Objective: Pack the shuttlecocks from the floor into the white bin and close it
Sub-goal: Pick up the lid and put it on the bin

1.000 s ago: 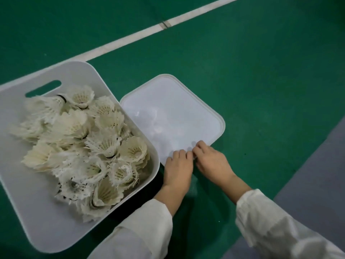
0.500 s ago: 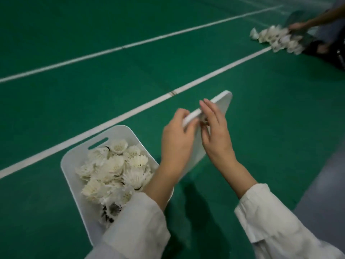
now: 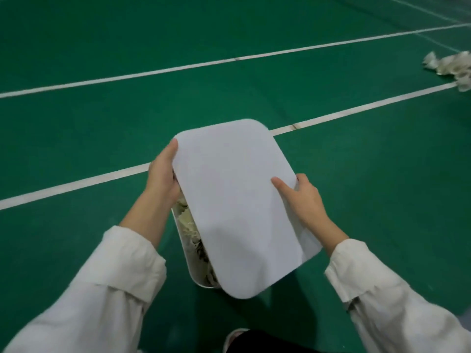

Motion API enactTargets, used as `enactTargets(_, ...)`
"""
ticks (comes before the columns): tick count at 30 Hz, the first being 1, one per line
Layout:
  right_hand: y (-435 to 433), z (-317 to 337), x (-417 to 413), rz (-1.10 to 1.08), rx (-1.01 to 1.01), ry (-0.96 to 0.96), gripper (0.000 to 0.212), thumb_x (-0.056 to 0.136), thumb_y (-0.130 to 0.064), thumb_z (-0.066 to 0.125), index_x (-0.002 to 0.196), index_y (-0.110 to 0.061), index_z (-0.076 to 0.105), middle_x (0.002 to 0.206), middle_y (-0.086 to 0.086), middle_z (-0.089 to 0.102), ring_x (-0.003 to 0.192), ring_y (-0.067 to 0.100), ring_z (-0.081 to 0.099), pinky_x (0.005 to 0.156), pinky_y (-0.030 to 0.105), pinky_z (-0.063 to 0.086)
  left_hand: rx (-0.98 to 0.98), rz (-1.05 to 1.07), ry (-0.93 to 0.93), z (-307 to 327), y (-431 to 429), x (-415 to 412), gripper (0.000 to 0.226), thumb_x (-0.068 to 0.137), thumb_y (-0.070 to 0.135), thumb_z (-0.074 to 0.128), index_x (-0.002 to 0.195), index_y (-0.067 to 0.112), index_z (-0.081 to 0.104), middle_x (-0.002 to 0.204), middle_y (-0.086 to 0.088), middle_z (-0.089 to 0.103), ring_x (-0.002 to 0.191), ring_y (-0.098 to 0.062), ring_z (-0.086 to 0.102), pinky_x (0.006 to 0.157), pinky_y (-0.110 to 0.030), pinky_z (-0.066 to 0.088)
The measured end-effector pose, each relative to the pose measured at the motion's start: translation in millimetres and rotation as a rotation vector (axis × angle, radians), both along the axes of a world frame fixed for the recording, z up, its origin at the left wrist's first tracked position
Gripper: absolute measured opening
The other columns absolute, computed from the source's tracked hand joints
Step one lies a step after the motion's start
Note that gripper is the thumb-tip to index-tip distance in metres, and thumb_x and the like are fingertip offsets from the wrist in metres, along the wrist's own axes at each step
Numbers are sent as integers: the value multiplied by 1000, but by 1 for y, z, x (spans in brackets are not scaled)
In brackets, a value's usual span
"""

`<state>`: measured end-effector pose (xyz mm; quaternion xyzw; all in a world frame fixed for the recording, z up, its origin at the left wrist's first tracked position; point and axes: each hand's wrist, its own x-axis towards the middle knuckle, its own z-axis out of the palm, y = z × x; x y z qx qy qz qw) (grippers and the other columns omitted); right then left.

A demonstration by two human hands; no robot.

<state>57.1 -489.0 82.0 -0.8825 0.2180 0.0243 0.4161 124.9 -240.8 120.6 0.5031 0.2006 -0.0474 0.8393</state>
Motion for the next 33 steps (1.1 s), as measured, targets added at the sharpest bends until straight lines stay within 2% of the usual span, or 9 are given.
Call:
enactTargets(6,31,-29,33,-8,-117,34,63,84,-60,49,111,-3,51,111,14,60,98,33,56,79,39,45,700,-171,-61,-75,25,-42,40,83,29,52,123,21,53,120,1,58,103,-14,58,93,-37,48)
enactTargets(9,43,-47,44,62,-228,67,64,88,-56,47,118,0,47,118,19,57,106,38,54,85,42,45,697,-201,-4,-97,22,-54,54,92,22,49,143,22,29,148,5,29,133,-13,31,114,-37,22)
enactTargets(13,56,-63,47,150,-420,88,64,92,-54,39,122,1,45,120,22,54,105,40,54,82,41,43,806,-184,-19,-111,13,-59,61,96,19,42,148,22,10,156,8,2,143,-10,1,115,-30,1)
enactTargets(16,53,-65,49,170,-557,69,63,93,-56,34,123,-1,45,119,20,52,104,39,54,80,41,43,725,-74,122,-119,24,-61,64,95,25,46,148,21,10,156,4,10,142,-12,11,116,-35,14)
enactTargets(20,45,-69,42,192,-613,33,63,90,-58,35,117,-3,50,115,17,53,107,35,48,87,42,40,578,-107,136,-127,20,-80,40,96,28,43,136,22,39,127,6,53,119,-16,51,97,-33,42)
enactTargets(23,41,-70,35,197,-400,6,56,90,-56,42,110,-5,50,112,11,47,104,31,46,86,39,39,570,-29,110,-124,11,-88,36,99,26,35,135,23,40,125,6,55,110,-13,54,95,-31,42)
enactTargets(27,29,-67,26,172,-81,56,39,92,-50,44,103,-13,48,100,2,56,86,23,55,68,32,40,584,0,75,-124,3,-91,36,99,26,34,135,23,41,127,7,55,112,-10,53,97,-29,41)
enactTargets(30,24,-70,19,164,-25,86,37,94,-48,41,108,-13,46,98,0,56,84,21,55,61,28,37,612,-13,74,-130,1,-89,38,99,29,33,136,24,38,131,5,52,118,-13,50,104,-37,39)
enactTargets(33,28,-74,19,157,-18,61,40,94,-46,40,112,-11,44,99,2,56,87,24,56,69,32,43,640,-18,100,-137,1,-87,39,99,30,32,137,23,37,132,4,51,119,-15,49,106,-39,37)
